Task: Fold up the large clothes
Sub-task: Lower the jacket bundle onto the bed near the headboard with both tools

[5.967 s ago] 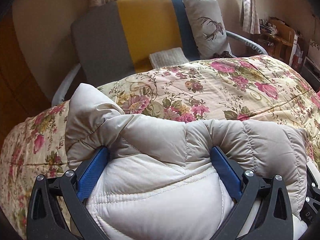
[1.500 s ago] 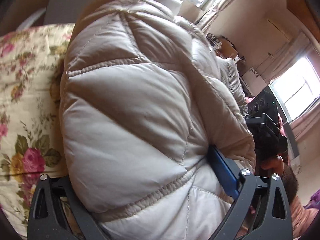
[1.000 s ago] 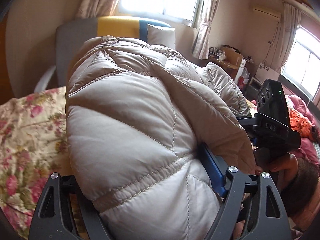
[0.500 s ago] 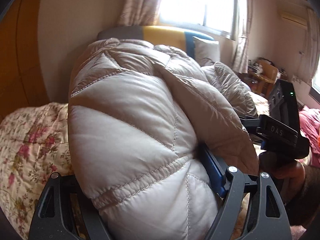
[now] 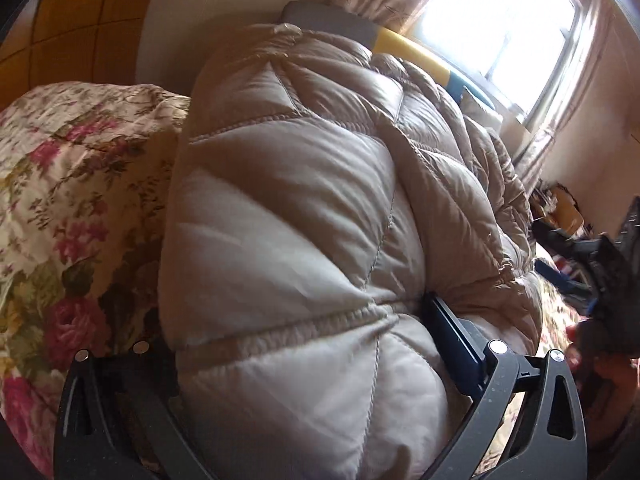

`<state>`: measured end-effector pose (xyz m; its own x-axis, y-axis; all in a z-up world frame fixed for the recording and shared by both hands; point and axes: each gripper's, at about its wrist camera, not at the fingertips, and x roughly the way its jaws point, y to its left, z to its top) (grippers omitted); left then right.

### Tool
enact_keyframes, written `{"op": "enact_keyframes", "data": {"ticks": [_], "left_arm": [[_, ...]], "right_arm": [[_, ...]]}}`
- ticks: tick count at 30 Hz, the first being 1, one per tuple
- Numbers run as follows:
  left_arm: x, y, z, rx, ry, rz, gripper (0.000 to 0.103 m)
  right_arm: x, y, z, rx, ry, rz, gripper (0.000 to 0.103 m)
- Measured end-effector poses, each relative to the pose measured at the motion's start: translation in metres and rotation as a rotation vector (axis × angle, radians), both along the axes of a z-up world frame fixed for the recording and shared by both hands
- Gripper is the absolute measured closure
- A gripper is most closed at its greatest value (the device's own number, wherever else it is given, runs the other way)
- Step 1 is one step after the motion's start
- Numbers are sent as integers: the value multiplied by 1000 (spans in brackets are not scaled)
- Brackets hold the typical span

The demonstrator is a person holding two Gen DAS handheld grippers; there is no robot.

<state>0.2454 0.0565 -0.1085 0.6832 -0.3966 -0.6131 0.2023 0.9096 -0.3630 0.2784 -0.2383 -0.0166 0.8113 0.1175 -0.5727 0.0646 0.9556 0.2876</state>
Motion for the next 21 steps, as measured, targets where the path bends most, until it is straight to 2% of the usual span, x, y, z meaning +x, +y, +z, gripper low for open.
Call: {"op": "enact_keyframes", "data": {"ticks": [3,7,10,13,16,19,21], "left_arm": [[-13,7,6,-24,-24,51,3],[-20,9,14,-19,-30,78,3],[-24,11,20,12,-44,84,3],[-30,9,24,67,-74,84,3],[-38,3,27,98,-99,69,3],[-40,3,25,101,-122,47,3],[-39,5,24,45,-125,15,3]], "right_arm": [[-4,25,44,-120,-103,70,2],[25,89,74,-309,-145,238,2],[50,128,69,-319,-138,367,2],[84,148,44,-312,-33,455,2],[116,142,18,-336,72,356,2],[138,102,-18,-198,147,225,2],[145,78,-38,-157,162,136,2]]}}
